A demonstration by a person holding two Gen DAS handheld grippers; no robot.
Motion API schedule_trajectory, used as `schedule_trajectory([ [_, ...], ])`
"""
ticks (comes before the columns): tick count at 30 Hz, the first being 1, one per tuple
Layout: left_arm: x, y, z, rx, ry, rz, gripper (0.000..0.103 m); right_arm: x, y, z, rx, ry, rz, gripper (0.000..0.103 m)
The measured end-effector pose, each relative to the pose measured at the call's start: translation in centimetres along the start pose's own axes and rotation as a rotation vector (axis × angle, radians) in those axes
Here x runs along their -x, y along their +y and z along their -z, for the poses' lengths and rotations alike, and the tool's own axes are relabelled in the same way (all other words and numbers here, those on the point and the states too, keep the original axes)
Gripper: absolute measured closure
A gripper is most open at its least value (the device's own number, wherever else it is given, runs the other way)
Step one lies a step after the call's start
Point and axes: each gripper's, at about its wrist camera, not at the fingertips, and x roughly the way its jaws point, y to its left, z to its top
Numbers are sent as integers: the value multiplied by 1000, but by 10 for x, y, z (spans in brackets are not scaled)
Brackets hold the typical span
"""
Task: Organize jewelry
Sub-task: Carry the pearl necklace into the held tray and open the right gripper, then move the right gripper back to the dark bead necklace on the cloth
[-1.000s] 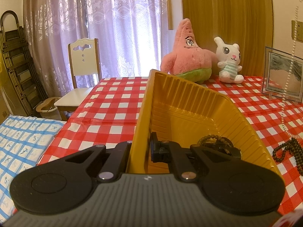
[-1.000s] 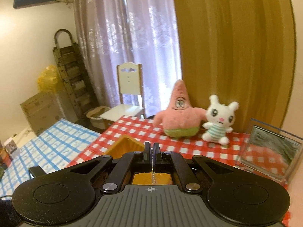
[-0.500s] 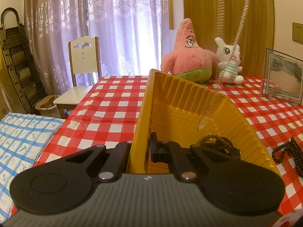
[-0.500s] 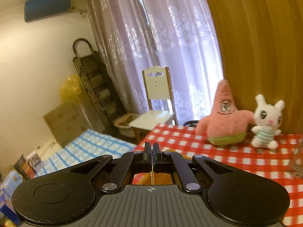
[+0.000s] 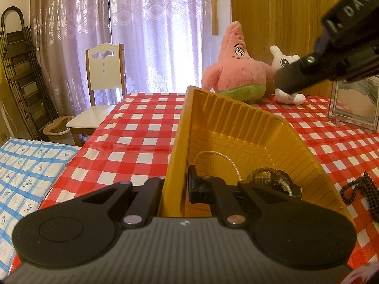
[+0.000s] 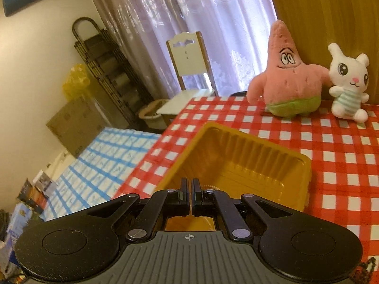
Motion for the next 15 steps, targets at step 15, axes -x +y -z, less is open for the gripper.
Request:
schedule_trajectory([
  [15,-1,1,0,0,3,0,97,73,-41,46,-123,-22,123,62],
])
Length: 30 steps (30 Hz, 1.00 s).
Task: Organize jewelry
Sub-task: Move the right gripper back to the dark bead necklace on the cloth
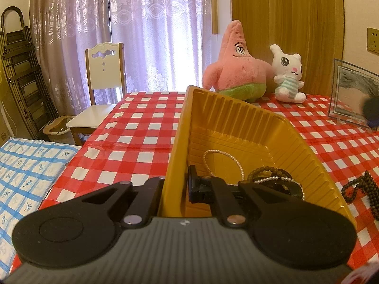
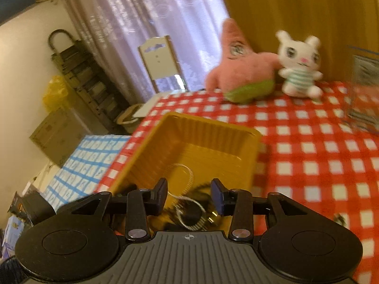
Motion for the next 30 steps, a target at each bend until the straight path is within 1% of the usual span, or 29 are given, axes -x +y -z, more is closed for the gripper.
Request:
schedule_trajectory([
  [8,-2,3,0,-5,3,0,97,41,-42,31,-102,6,112,60],
  [17,-2,2,0,-16,2,-4,97,76,-84,56,-184,4,274,57],
  [22,-1,2,-1,-18,2,-5,97,83,-105,67,-199,24,357,54],
  [25,-1,2,-1,-19,2,-6,96,82,-116,74,-198,37,395,48],
  [27,-1,2,0,-19,2,-7,96,79,-122,78,-193,45,405,45],
  [30,0,3,0,-19,3,-8,96,68,-129,81,-179,84,424,44],
])
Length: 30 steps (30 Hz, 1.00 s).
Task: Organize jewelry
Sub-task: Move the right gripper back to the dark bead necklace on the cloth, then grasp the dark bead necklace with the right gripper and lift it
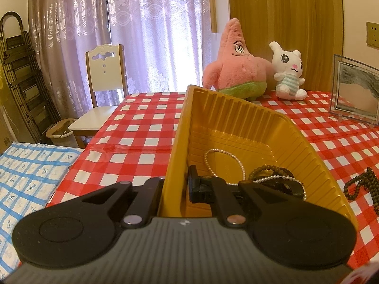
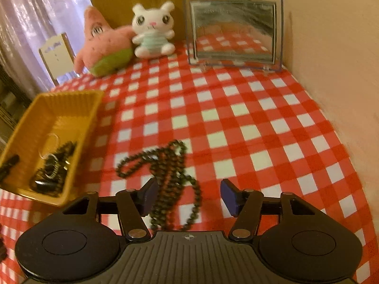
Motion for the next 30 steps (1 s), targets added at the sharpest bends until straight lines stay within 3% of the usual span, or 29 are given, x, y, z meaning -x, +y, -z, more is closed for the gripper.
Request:
schedule_trajectory([
  [11,0,0,0,-3,-1,-2,96,-51,16,-4,105,65,-5,43],
  [18,0,1,0,-1,0,-3,96,-63,28,2,104,97,-2,43],
  [28,0,3,1,-6,-1,-5,96,-77,63,8,223,44,75,44],
  [30,1,4,2,-5,0,-5,96,-79,66,9,222,39,72,50],
])
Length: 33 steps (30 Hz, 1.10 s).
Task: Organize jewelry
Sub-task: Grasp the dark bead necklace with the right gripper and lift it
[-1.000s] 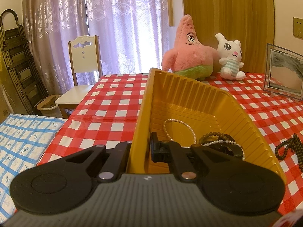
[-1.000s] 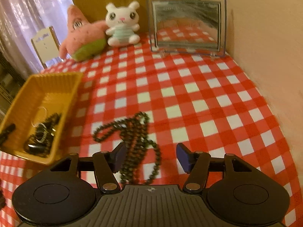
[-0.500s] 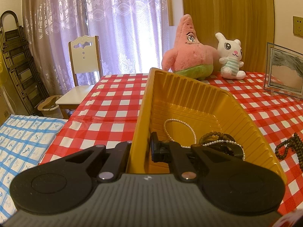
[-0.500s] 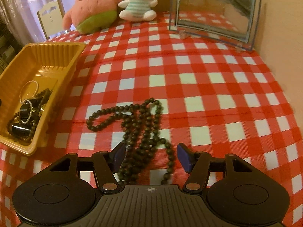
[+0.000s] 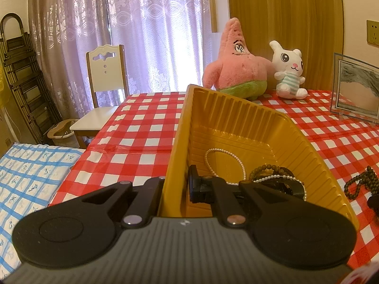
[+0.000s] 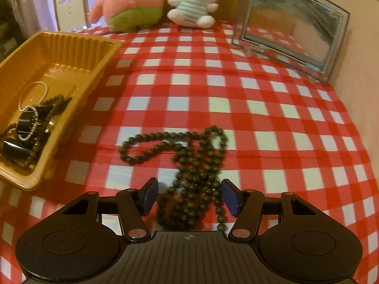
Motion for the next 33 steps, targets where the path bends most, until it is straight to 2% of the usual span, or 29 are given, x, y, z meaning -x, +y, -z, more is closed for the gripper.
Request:
schedule_trajectory([
  [3,0,-1,0,0,-1,-1,96,0,4,0,14,-13,-9,64],
  [8,0,-1,0,0,0,-2,96,1,7,1,24,-26,-24,81],
  [16,2,-1,2,-1,3,-3,96,3,4,1,12,-36,-44,83],
  [17,2,-1,2,-1,3,-4,96,4,5,0,15,-45,-49,89],
  [18,2,0,3,-1,3,-4,96,6,5,-1,19,-51,-50,89],
  [24,2,-2,3,-2,3,-4,96,7,2,-2,6,-51,-54,89],
  [26,1,-3,2,1,3,-4,96,10,0,-2,-4,-59,-63,89],
  [27,2,-3,2,1,3,-4,96,13,-1,-3,-10,-65,-68,96],
  [33,2,-3,3,1,4,-3,96,34,-13,-8,-58,-113,-88,96],
])
